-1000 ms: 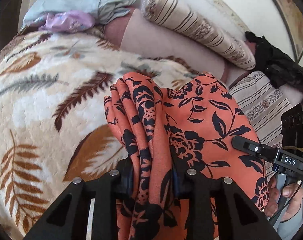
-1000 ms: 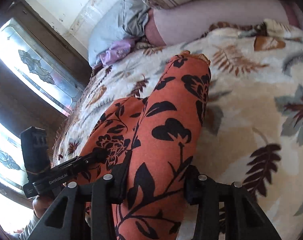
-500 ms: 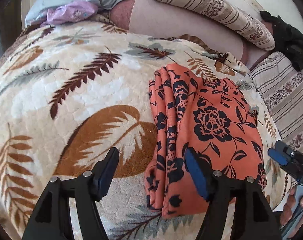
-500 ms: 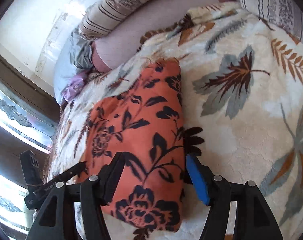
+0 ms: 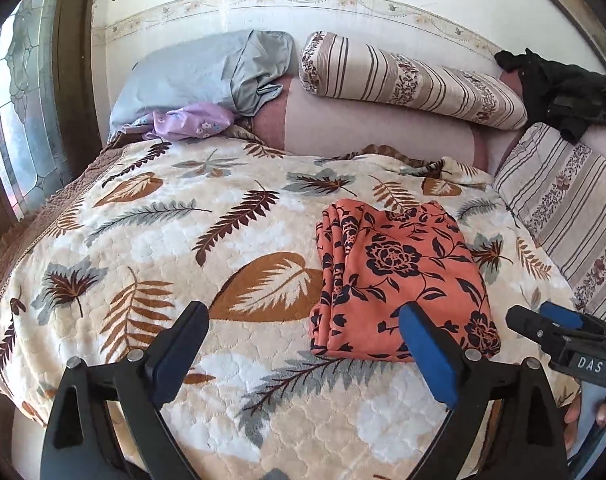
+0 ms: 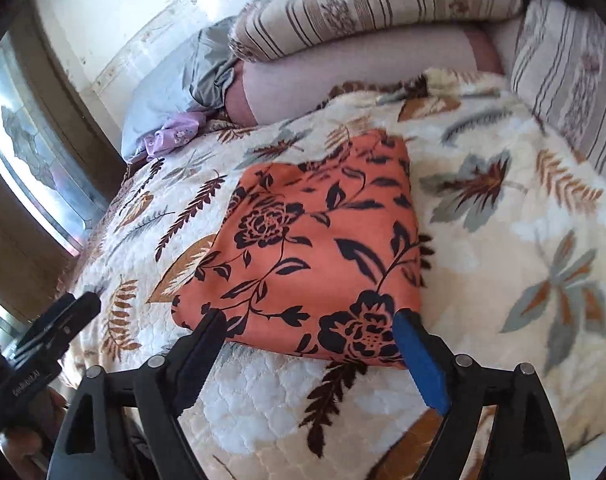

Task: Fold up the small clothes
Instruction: 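Open the left gripper and withdraw both grippers from the folded blouse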

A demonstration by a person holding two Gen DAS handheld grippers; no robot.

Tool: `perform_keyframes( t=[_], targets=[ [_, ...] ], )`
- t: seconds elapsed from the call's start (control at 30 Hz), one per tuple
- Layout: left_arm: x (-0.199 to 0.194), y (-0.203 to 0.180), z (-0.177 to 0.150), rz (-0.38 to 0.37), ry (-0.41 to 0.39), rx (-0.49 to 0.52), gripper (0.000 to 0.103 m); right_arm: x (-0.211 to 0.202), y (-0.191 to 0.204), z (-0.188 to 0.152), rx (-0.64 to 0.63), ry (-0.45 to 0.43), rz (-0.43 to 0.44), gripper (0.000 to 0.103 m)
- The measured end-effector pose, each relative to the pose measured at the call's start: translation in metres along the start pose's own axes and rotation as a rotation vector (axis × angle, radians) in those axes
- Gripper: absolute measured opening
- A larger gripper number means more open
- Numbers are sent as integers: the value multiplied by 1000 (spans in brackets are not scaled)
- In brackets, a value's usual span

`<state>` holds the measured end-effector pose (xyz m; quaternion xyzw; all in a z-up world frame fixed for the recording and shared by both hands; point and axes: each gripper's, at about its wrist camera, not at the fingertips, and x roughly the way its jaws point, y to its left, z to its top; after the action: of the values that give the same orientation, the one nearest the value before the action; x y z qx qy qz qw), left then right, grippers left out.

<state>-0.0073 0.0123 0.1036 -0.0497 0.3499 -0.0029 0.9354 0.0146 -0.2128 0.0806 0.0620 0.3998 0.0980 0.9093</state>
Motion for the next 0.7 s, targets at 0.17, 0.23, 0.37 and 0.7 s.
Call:
perform_keyframes(
  t=[0.17, 0.23, 0.37, 0.7],
  targets=[
    [-12, -9, 1, 1, 77, -19, 96, -54, -10, -13, -84, -70, -154, 103],
    [-23, -14, 1, 22, 57, -16, 96, -70, -15, -19, -89, -85, -173, 103],
    [-46, -31, 4, 26, 18, 18, 96, -97, -17, -24, -80, -130, -166, 103],
    [-91, -62, 17, 1, -94, 46, 103, -149, -14, -12, -79, -255, -162, 103]
  ],
)
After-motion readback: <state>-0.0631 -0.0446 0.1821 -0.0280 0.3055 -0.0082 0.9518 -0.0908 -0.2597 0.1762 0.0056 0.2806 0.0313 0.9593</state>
